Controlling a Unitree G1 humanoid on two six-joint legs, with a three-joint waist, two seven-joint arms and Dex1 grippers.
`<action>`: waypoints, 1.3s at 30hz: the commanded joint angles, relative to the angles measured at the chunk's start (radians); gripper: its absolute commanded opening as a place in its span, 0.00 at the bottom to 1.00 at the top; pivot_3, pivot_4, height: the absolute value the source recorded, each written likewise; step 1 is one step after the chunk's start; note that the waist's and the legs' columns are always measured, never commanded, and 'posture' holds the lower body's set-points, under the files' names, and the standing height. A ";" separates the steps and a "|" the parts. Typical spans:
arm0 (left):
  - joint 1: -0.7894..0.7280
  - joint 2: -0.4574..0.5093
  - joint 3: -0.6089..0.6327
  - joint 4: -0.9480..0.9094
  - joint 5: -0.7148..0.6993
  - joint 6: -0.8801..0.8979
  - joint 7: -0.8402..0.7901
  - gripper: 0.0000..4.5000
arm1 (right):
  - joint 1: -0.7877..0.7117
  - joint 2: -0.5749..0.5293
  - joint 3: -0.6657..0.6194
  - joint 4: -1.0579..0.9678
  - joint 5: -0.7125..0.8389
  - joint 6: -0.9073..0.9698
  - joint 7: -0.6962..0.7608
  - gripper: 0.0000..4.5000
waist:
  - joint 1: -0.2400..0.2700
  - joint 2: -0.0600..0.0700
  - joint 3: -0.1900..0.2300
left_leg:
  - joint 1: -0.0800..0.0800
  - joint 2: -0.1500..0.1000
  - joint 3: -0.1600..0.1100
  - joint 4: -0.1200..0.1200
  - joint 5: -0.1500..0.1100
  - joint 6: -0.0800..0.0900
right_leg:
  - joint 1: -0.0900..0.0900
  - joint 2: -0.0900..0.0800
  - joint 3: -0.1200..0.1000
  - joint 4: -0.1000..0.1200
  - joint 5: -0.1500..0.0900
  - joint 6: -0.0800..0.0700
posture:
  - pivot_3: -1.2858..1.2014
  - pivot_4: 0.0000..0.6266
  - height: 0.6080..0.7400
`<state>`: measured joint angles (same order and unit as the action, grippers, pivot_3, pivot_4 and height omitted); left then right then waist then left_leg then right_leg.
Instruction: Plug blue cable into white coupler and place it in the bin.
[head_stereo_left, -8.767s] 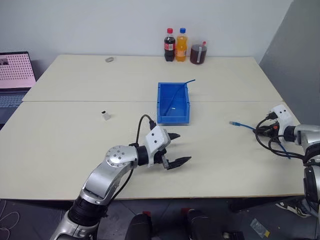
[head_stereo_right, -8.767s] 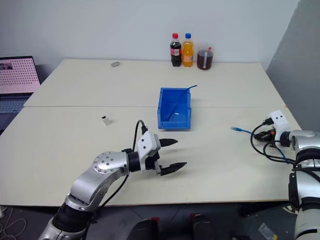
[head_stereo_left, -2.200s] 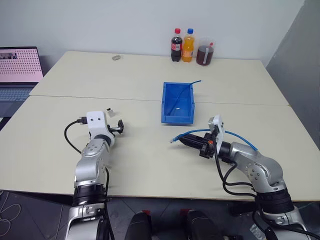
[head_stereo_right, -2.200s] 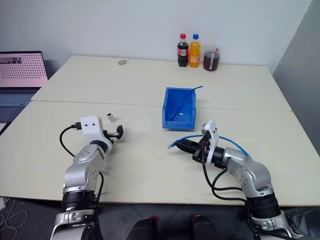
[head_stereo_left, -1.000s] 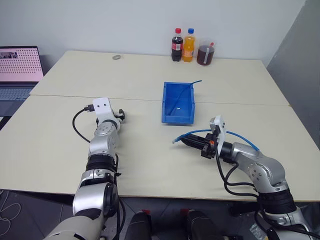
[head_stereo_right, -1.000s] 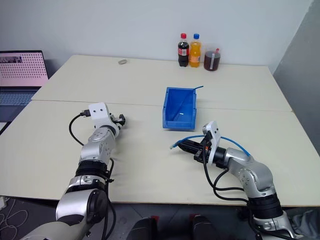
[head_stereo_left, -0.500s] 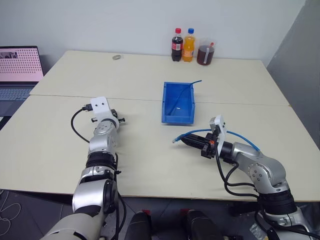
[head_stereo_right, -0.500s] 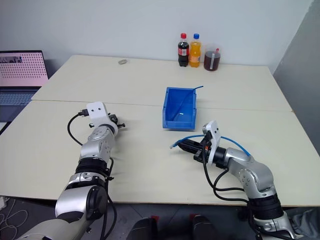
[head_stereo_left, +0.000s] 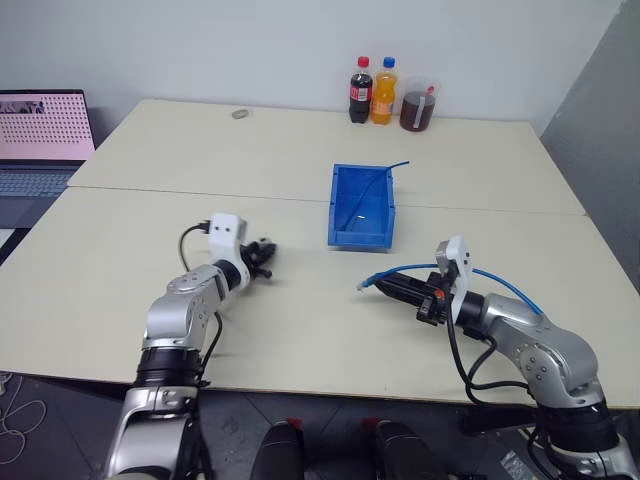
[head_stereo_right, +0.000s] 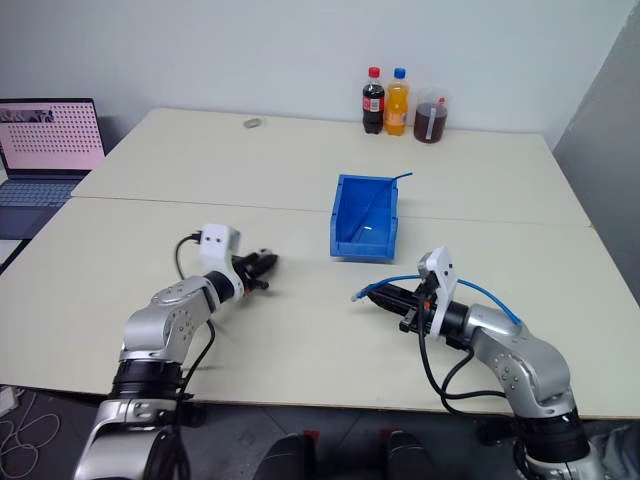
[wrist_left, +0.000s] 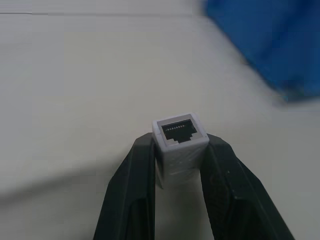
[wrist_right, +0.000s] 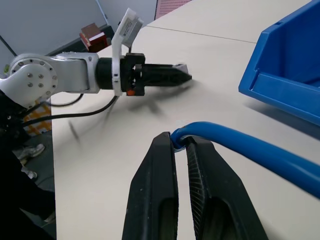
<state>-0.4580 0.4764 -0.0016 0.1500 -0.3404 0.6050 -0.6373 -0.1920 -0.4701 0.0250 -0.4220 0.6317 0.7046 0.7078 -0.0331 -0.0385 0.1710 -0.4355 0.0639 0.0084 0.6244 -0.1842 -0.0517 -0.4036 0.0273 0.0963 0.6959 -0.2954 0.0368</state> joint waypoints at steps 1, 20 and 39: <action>-0.020 0.077 -0.119 -0.080 -0.006 -0.047 -0.255 0.20 | 0.031 -0.040 -0.010 -0.106 -0.019 -0.028 -0.004 0.00 | -0.001 0.000 0.000 | 0.000 0.000 0.000 0.000 0.000 0.000 | 0.000 0.000 0.000 0.000 0.000 0.000 | 0.52 0.24 1.00; -0.236 0.028 -0.454 0.289 0.257 -0.489 -0.752 0.20 | -0.127 -0.064 0.210 -0.073 -0.246 -0.136 0.018 0.00 | 0.003 0.000 0.000 | 0.000 0.000 0.000 0.002 0.000 0.001 | 0.000 0.001 0.000 0.000 -0.001 -0.001 | 0.52 0.24 1.00; -0.225 0.022 -0.457 0.320 0.326 -0.583 -0.784 0.20 | -0.211 -0.084 0.290 0.069 -0.332 -0.157 0.129 0.00 | 0.002 0.001 -0.001 | 0.000 0.001 0.000 0.003 0.000 0.001 | 0.001 0.001 0.000 0.000 -0.001 -0.001 | 0.52 0.24 1.00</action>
<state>-0.7121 0.5001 -0.4246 0.4421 -0.0681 0.0156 -1.4261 -0.3859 -0.5530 0.3340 -0.3469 0.3028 0.5603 0.8281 -0.0306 -0.0377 0.1701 -0.4350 0.0644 0.0081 0.6270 -0.1842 -0.0510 -0.4029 0.0286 0.0967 0.6964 -0.2966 0.0359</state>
